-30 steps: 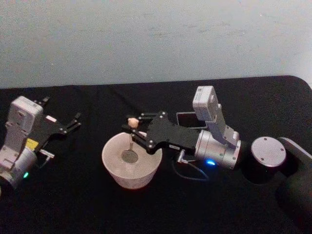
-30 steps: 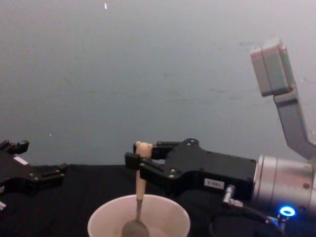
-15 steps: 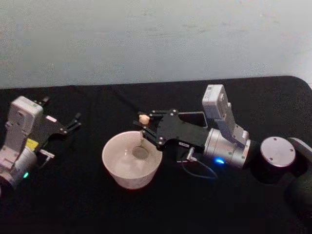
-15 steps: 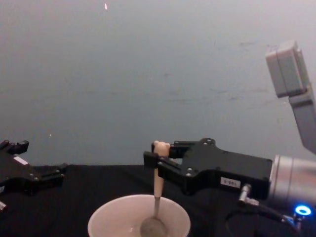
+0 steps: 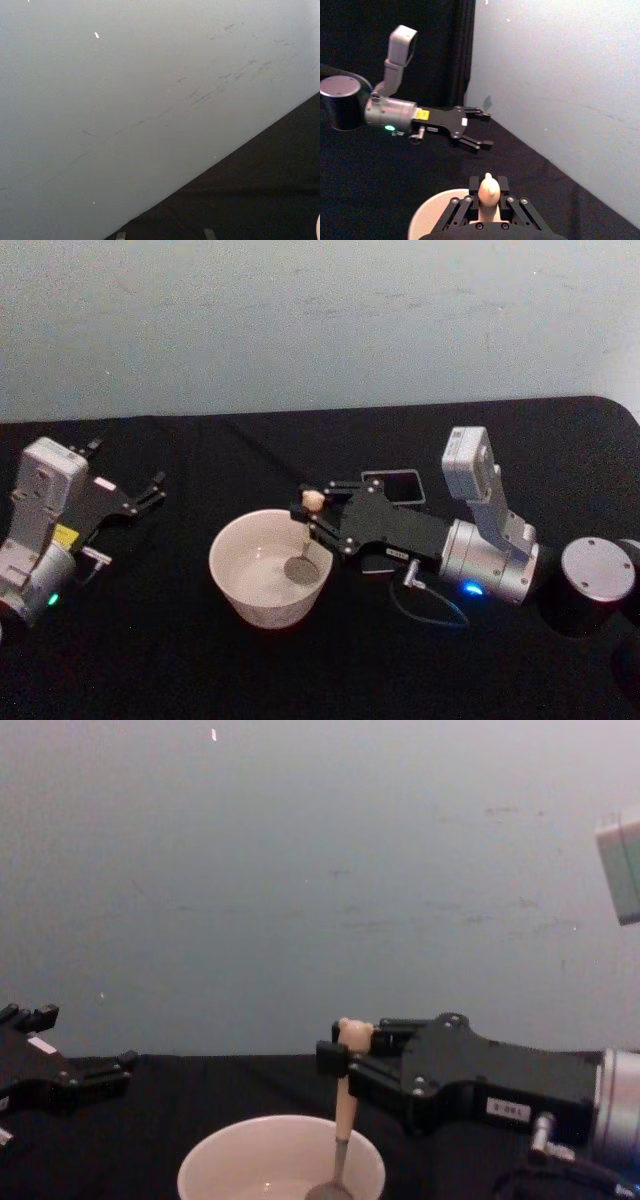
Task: Pick up the stirring spoon with one hand, stir inside the cup, then place it back in its original position.
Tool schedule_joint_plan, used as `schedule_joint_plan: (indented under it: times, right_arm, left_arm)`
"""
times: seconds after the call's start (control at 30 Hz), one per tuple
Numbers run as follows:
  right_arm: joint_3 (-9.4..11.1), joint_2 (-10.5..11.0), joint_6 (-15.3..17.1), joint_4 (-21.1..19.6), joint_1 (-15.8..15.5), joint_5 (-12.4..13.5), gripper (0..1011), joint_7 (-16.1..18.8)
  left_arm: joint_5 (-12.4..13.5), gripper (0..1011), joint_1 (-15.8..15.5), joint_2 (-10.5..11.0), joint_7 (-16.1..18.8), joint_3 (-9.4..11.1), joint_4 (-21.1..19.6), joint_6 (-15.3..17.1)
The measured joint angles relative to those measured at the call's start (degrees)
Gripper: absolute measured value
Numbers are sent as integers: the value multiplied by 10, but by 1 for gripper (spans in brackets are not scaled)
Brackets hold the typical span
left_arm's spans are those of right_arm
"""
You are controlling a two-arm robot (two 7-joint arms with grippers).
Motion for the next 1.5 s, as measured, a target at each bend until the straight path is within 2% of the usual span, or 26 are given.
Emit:
schedule_joint_plan:
  times: [0.23, 0.53, 0.77, 1.07, 1.27, 1.5]
  right_arm:
    - [-8, 11, 11, -29, -20, 12, 212, 12]
    - [-24, 6, 12, -38, -18, 21, 212, 29]
    - [-38, -18, 5, -6, 7, 16, 212, 28]
    - [-38, -49, -10, 49, 42, -4, 212, 6]
    - [-31, -54, -13, 63, 49, -12, 212, -3]
    - [-22, -47, -11, 61, 45, -15, 212, -8]
  left_arm:
    - [0, 1002, 0, 0, 0, 0, 0, 0]
    - [0, 1001, 0, 0, 0, 0, 0, 0]
    - [0, 1001, 0, 0, 0, 0, 0, 0]
    - [0, 1002, 0, 0, 0, 0, 0, 0]
    - [0, 1001, 0, 0, 0, 0, 0, 0]
    - [0, 1002, 0, 0, 0, 0, 0, 0]
